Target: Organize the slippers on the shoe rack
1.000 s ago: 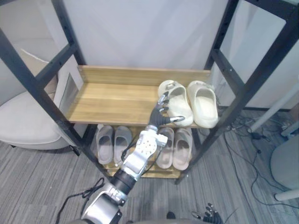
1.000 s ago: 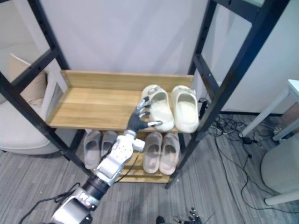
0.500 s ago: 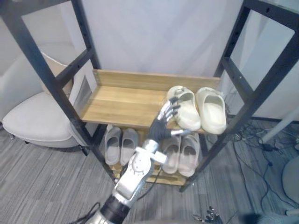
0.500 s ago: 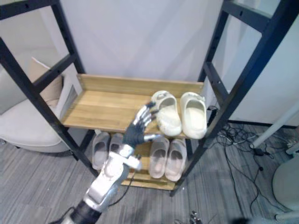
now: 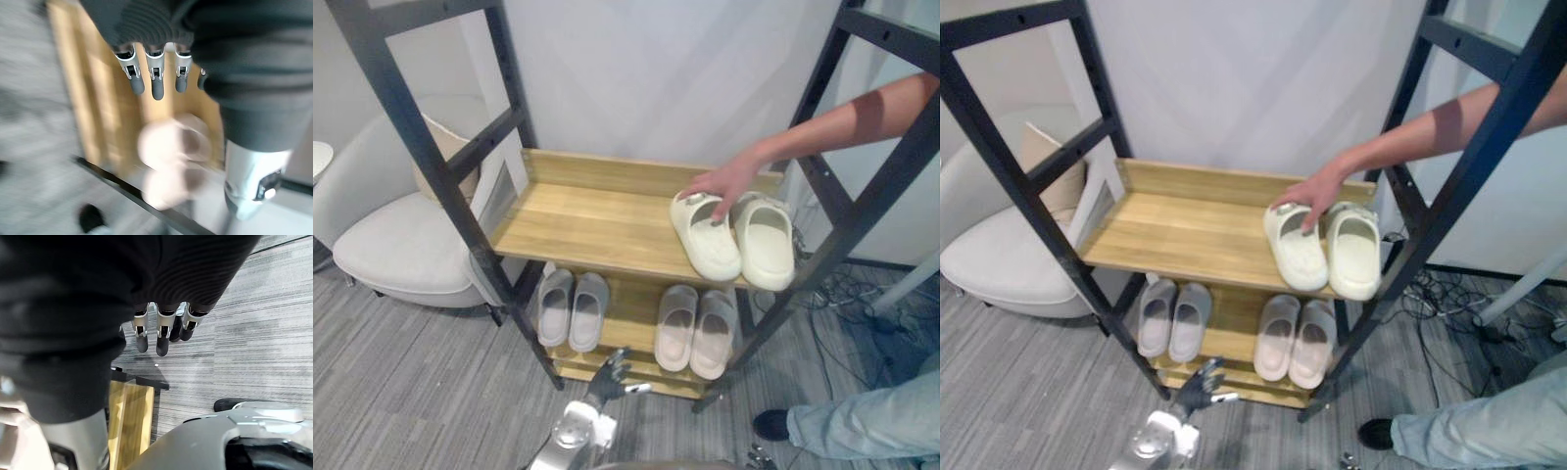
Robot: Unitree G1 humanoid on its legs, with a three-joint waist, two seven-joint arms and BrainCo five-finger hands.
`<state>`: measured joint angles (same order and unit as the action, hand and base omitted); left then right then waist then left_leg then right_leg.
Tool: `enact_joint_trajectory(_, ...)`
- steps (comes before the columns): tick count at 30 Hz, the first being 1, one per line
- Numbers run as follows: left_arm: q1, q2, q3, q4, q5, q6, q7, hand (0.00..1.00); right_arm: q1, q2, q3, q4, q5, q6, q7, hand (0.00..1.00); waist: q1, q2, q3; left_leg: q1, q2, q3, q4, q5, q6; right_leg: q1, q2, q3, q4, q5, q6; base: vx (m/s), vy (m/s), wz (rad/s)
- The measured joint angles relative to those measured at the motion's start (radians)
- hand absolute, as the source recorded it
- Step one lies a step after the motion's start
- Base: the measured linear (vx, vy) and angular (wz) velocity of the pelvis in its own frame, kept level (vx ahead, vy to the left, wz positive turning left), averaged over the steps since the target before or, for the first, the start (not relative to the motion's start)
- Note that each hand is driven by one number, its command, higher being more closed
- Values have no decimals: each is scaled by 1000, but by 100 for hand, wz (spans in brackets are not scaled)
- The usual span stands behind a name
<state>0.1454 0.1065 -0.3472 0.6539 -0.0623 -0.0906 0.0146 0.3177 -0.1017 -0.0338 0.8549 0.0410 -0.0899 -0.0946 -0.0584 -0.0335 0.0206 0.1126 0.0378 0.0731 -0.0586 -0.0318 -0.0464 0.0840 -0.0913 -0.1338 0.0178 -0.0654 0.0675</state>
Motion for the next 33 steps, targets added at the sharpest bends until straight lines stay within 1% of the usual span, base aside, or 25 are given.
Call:
enact_joint_trajectory(2, -3, 1, 49, 100, 44, 16, 20, 0, -17, 1, 0, 33, 2, 0, -5, 0, 1, -6, 7, 13, 1, 0, -2, -2, -2, 16, 3, 0, -11, 2, 0, 0, 0, 0)
enact_joint_trajectory(3, -4, 1, 67, 138, 63, 18, 29, 0, -21, 2, 0, 40, 1, 0, -5, 0, 1, 0, 10, 13, 1, 0, -2, -2, -3, 18, 4, 1, -13, 3, 0, 0, 0, 0)
enact_joint_trajectory(6, -5, 2, 137, 215, 103, 28, 68, 0, -39, 2, 3, 74, 2, -1, -6, 0, 4, -6, 14, 12, 2, 2, -2, -2, -3, 18, 7, 7, -23, 7, -2, -11, -7, -4)
enact_joint_trajectory(12, -14, -3, 219, 271, 141, 37, 116, 0, -43, 2, 3, 78, 3, -2, -9, 0, 5, -3, 17, 17, 6, 16, -2, -6, -8, 16, 15, 32, -23, 9, -5, -13, -8, -8)
enact_joint_trajectory(18, -15, -21, 292, 302, 159, 40, 118, 0, -44, -4, 6, 79, 4, -7, -11, 0, 7, 8, 29, 28, 13, 28, -2, -13, -16, 16, 21, 40, -23, 10, -7, -7, -9, -10)
enact_joint_trajectory(23, -19, -32, 328, 313, 162, 40, 119, 0, -45, -10, 7, 81, 4, -15, -10, 0, 7, 16, 40, 28, 17, 26, -2, -15, -19, 18, 26, 39, -23, 9, -10, 0, 0, 0)
enact_joint_trajectory(28, -26, -38, 329, 320, 179, 39, 122, 0, -47, -18, 8, 81, 4, -17, -10, 0, 7, 28, 55, 28, 18, 26, -1, -16, -20, 19, 28, 39, -24, 8, -11, 0, 0, 0)
enact_joint_trajectory(33, -35, -41, 326, 329, 179, 38, 137, 0, -54, -21, 8, 84, 3, -18, -12, 0, 7, 28, 62, 28, 20, 26, 3, -18, -23, 22, 30, 39, -27, 9, -12, -7, -3, 0)
